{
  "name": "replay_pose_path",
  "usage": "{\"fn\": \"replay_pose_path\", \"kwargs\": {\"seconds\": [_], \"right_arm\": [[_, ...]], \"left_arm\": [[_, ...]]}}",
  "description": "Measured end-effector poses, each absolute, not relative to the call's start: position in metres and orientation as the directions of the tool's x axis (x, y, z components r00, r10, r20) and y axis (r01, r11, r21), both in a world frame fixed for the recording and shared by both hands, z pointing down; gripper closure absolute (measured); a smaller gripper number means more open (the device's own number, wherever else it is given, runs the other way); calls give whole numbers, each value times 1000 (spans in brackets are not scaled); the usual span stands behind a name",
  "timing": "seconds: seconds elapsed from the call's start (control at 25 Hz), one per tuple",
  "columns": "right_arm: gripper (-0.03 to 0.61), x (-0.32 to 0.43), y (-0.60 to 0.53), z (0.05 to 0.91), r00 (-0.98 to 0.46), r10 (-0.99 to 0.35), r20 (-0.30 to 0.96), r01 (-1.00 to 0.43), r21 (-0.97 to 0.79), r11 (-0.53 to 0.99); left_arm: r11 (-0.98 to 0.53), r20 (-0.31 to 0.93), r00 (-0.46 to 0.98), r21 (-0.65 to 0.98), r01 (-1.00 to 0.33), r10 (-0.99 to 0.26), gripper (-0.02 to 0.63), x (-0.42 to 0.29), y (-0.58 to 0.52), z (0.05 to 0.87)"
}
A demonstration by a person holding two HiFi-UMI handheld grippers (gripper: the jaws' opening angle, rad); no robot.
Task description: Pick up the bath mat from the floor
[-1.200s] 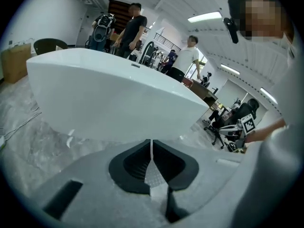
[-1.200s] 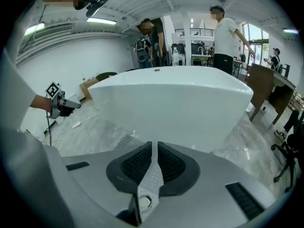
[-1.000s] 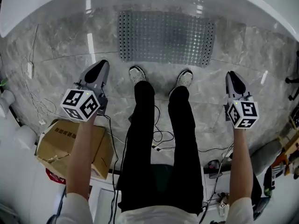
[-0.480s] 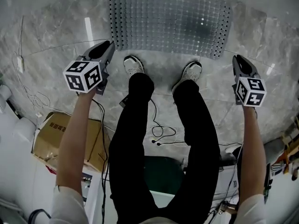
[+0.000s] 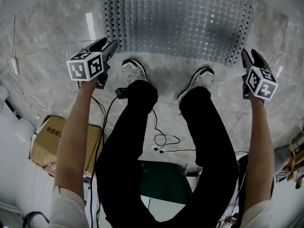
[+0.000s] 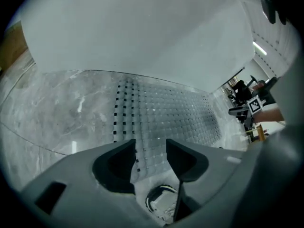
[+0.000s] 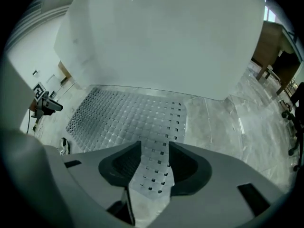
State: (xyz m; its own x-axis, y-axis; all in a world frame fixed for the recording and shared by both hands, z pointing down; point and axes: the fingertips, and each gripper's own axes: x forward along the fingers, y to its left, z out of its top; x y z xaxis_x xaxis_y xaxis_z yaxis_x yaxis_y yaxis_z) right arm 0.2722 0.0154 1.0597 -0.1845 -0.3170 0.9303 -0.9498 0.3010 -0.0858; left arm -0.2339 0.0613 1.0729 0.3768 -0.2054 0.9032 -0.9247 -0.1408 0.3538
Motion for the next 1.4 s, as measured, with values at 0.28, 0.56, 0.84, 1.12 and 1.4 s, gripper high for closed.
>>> {"fn": "replay_pose_path", "kwargs": {"seconds": [0.28, 0.56, 0.84, 1.12, 1.4], "right_arm": [[388, 299, 14, 1119, -147, -271, 951, -960, -71, 271], [312, 322, 15, 1155, -124, -225, 966, -977, -80, 196], [299, 314, 17, 1178, -145, -182, 973, -971, -105, 215], [299, 310, 12, 1191, -96, -184, 978, -983, -64, 171], [329, 305, 13, 1189, -101, -159, 982, -977, -68, 201]], "left_arm": [[-125, 938, 277, 255, -959, -211, 333, -260, 45, 1129], [-58, 953, 204, 196, -979, -223, 192, -269, 30, 1166], [-15, 966, 175, 175, -984, -193, 158, -281, 28, 1191], [-24, 965, 171, 170, -985, -200, 158, -281, 29, 1197], [-40, 974, 146, 142, -989, -174, 185, -281, 30, 1197]]}}
